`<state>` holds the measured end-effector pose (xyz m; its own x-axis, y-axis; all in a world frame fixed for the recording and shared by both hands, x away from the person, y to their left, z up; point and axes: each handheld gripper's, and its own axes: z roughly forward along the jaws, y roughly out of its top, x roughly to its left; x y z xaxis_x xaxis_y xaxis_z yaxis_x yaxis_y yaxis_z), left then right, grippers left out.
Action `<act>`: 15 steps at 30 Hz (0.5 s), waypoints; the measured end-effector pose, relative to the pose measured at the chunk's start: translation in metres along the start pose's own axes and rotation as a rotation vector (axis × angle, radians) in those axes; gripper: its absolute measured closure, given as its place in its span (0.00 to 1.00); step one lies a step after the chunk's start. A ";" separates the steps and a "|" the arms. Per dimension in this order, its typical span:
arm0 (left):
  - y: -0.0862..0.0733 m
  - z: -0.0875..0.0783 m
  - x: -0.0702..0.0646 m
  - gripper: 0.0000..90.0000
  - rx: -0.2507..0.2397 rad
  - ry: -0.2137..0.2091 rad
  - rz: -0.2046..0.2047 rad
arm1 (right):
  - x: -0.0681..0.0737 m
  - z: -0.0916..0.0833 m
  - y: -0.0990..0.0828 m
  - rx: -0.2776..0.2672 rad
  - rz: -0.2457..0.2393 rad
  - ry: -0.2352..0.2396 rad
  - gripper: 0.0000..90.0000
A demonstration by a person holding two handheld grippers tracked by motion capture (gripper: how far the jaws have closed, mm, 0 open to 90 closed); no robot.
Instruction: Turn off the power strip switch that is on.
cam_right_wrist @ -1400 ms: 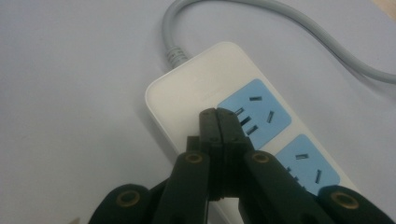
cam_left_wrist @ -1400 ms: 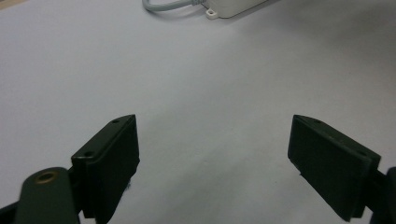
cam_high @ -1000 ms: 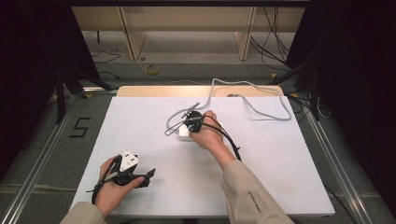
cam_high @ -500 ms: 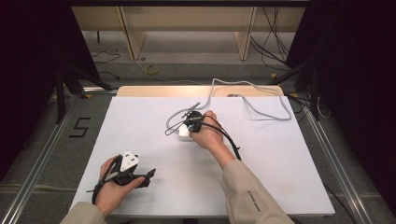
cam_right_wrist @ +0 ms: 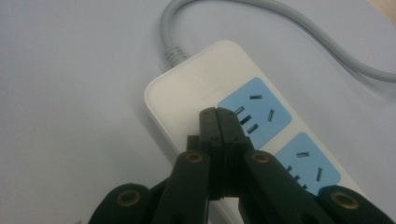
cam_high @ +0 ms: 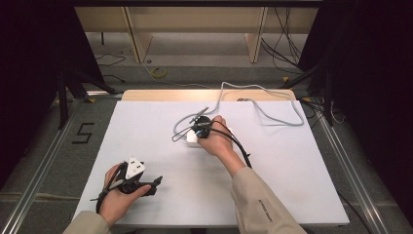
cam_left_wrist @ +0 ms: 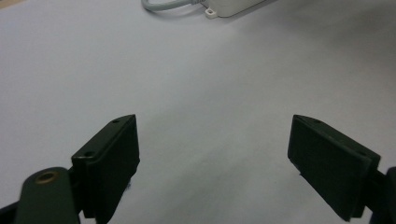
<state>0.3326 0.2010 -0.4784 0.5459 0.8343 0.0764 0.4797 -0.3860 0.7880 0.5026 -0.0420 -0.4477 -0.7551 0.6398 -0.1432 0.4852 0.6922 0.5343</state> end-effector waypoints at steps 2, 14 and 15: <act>0.000 0.000 0.000 0.18 -0.001 0.000 0.001 | -0.001 0.000 0.000 -0.003 0.000 0.005 1.00; 0.000 0.000 0.000 0.18 0.001 0.000 0.002 | -0.002 0.000 -0.001 -0.003 0.017 0.012 1.00; 0.000 0.000 0.000 0.18 0.000 0.000 0.000 | -0.002 0.000 -0.001 -0.002 0.019 0.012 1.00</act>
<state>0.3326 0.2012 -0.4781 0.5459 0.8343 0.0764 0.4796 -0.3860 0.7880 0.5035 -0.0435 -0.4475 -0.7510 0.6487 -0.1234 0.4985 0.6795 0.5384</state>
